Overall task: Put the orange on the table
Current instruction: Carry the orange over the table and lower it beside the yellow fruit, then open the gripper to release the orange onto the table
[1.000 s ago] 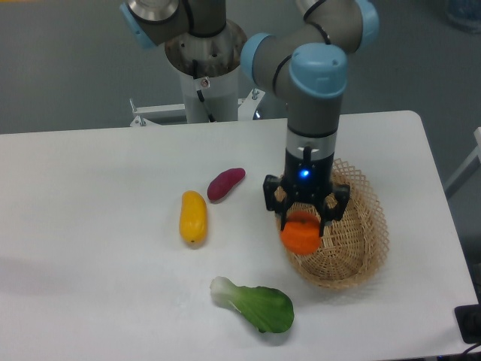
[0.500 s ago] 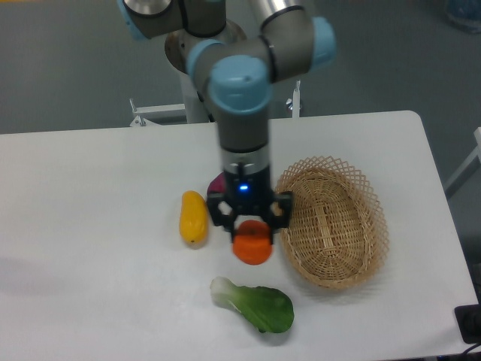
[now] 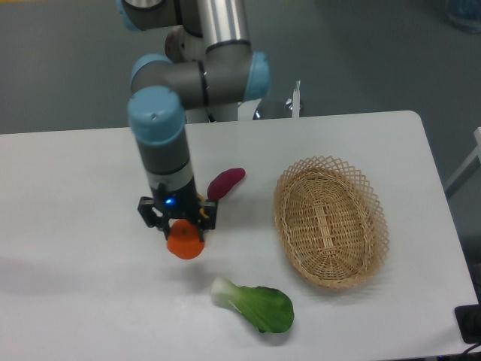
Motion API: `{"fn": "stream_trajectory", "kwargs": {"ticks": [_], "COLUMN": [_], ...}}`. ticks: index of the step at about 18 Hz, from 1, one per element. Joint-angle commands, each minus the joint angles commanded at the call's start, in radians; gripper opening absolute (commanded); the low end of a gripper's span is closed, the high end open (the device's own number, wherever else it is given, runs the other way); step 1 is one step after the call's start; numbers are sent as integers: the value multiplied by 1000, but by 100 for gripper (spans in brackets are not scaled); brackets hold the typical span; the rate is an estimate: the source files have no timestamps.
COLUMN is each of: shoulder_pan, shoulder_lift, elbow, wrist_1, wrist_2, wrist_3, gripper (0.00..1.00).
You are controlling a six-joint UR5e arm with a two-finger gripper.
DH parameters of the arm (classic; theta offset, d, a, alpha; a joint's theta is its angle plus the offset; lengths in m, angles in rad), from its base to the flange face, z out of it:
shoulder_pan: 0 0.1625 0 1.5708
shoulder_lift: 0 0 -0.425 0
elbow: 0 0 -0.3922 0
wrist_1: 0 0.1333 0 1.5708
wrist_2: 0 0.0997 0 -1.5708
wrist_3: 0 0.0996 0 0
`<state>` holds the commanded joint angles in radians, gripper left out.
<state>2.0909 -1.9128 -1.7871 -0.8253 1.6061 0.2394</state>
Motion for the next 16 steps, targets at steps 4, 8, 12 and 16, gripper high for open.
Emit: {"fn": "stream_trajectory", "kwargs": {"ticks": [4, 8, 12, 16], "shoulder_pan": [-25, -37, -43, -43], "shoulder_lift": [-40, -74, -94, -100], "elbow": [-5, 14, 18, 28], "wrist_1": [-2, 0, 2, 0], "wrist_2": [3, 3, 3, 6], "wrist_3": [-26, -26, -26, -26], "gripper": [61, 65, 67, 75]}}
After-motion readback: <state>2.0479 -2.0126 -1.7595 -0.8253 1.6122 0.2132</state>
